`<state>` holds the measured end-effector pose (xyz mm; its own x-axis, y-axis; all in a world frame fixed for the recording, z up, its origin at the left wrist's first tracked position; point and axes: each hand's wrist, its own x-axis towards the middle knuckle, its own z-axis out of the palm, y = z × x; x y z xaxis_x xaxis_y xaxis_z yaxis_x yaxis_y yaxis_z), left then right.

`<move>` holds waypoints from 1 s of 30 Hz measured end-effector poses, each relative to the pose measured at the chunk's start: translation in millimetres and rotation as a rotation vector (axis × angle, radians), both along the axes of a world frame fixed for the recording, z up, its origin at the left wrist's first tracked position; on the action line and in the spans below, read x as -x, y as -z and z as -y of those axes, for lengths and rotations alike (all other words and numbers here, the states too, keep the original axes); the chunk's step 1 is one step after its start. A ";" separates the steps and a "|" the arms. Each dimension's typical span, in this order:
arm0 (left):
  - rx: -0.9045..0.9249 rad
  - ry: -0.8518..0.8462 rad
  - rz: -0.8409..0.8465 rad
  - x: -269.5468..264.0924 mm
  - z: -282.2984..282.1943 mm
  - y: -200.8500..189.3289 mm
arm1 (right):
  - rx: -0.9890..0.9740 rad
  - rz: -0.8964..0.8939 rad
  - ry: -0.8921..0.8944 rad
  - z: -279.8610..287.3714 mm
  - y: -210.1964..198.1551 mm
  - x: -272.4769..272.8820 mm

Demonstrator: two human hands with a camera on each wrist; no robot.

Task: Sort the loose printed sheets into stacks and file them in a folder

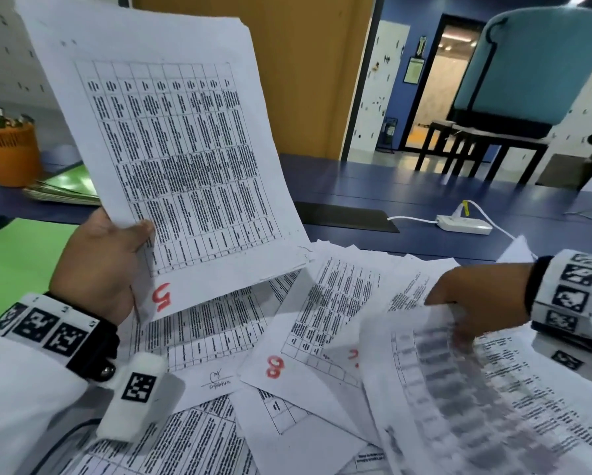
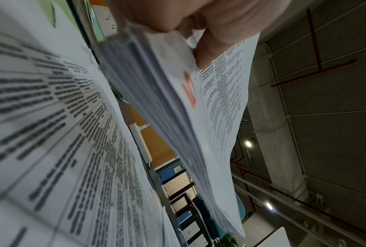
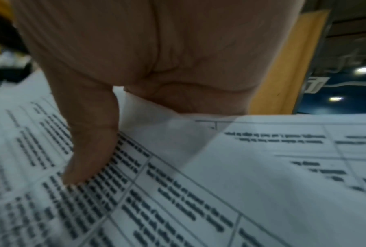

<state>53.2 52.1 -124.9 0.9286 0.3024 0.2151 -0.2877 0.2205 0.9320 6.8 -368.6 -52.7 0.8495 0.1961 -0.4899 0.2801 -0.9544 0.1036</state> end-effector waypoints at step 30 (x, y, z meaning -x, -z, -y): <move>-0.131 0.271 0.038 33.2 31.3 -11.3 | -1.824 0.383 0.544 -127.8 -3.2 -61.7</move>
